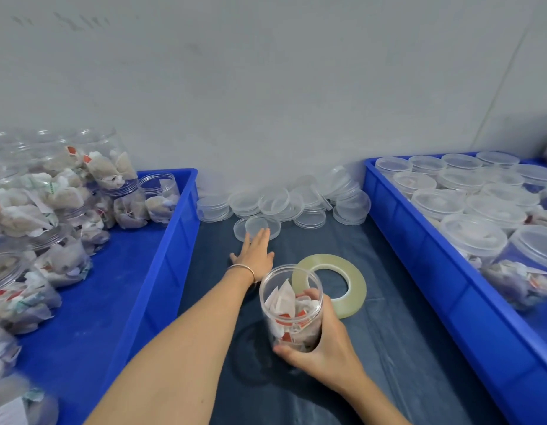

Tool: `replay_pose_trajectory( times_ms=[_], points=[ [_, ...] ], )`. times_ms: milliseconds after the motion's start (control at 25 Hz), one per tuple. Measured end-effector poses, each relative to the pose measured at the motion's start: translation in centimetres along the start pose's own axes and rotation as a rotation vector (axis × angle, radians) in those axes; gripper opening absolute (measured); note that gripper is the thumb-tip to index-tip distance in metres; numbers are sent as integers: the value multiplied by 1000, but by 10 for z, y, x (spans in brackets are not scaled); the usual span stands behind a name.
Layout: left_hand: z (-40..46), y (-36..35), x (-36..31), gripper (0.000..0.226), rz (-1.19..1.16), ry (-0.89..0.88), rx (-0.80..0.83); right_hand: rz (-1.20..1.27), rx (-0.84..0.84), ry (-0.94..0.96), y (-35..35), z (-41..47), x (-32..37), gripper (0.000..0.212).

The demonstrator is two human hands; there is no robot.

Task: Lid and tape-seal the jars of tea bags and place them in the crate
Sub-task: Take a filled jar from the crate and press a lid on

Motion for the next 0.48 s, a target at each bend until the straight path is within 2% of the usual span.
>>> replay_pose_trajectory(
  times_ms=[80, 120, 200, 280, 320, 360, 480],
  points=[
    [6, 1, 3, 62, 159, 3, 24, 23, -2, 9, 0, 1, -2, 83],
    [6, 5, 3, 60, 251, -6, -29, 27, 0, 13, 0, 2, -2, 83],
    [3, 17, 0, 43, 417, -38, -196, 19, 6, 17, -1, 3, -3, 84],
    [-6, 19, 2, 24, 449, -63, -253, 14, 13, 19, -1, 3, -4, 84],
    [-13, 18, 3, 19, 374, -67, -273, 13, 11, 22, -1, 3, -4, 84],
    [-21, 18, 4, 16, 203, -68, -331, 15, 10, 25, -1, 3, -4, 84],
    [-58, 37, 1, 9, -707, -6, -671, 29, 12, 23, 0, 3, -4, 84]
  ],
)
Point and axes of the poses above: each hand's wrist, its own z-axis towards the middle knuckle, its own y-axis out of the back of the hand, x = y × z, the point moved 5 cm from there along z, towards the middle knuckle
